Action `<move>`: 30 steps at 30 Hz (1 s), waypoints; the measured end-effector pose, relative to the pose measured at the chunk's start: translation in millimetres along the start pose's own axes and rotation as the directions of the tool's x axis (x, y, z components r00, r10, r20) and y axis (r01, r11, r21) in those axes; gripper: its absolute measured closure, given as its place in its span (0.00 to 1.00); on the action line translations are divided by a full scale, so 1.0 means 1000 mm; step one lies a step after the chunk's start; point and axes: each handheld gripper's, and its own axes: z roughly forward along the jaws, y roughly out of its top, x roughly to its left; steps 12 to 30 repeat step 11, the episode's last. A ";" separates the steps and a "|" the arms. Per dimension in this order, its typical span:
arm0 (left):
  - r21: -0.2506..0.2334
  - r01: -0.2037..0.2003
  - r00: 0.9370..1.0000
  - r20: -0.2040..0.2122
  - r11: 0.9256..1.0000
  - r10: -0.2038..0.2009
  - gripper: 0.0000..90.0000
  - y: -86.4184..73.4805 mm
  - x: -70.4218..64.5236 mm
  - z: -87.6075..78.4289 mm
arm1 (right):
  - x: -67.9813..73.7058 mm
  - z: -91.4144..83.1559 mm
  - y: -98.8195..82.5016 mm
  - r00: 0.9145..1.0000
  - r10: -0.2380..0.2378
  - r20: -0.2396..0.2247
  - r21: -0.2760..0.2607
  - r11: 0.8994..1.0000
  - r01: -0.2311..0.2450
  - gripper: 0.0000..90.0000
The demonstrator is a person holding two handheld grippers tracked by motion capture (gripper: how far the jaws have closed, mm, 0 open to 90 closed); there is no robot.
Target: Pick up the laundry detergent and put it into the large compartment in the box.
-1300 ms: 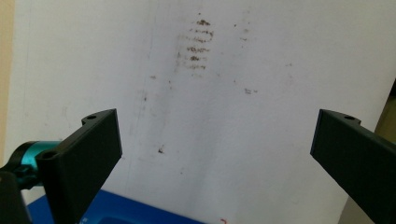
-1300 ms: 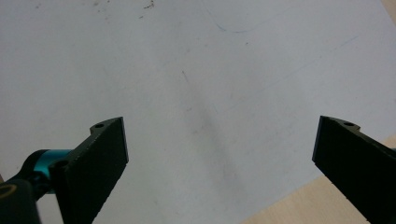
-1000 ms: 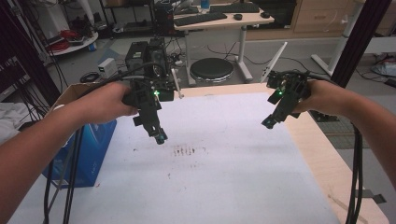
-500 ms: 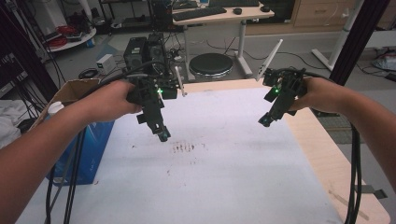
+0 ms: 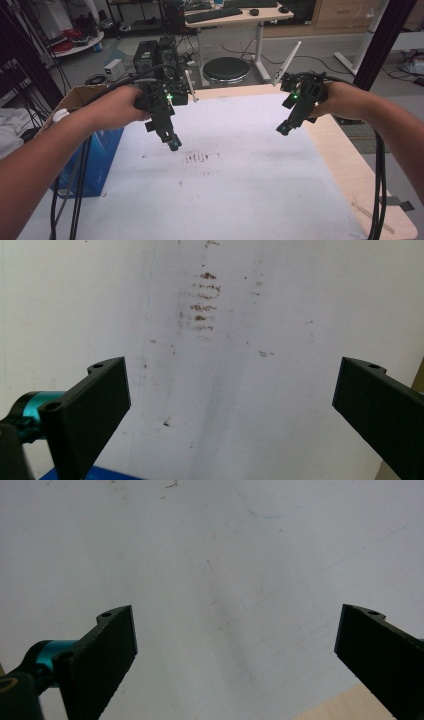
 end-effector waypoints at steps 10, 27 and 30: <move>0.001 0.000 1.000 0.000 1.000 0.000 0.02 -0.001 0.000 0.000 | 0.001 0.001 -0.001 1.000 -0.001 -0.002 -0.005 1.000 0.001 0.03; 0.000 0.000 1.000 -0.001 1.000 0.000 0.02 -0.001 0.001 0.000 | 0.001 0.001 -0.001 1.000 -0.001 -0.004 -0.004 1.000 0.001 0.03; 0.000 0.000 1.000 -0.001 1.000 0.000 0.02 -0.001 0.001 0.000 | 0.001 0.001 -0.001 1.000 -0.001 -0.004 -0.004 1.000 0.001 0.03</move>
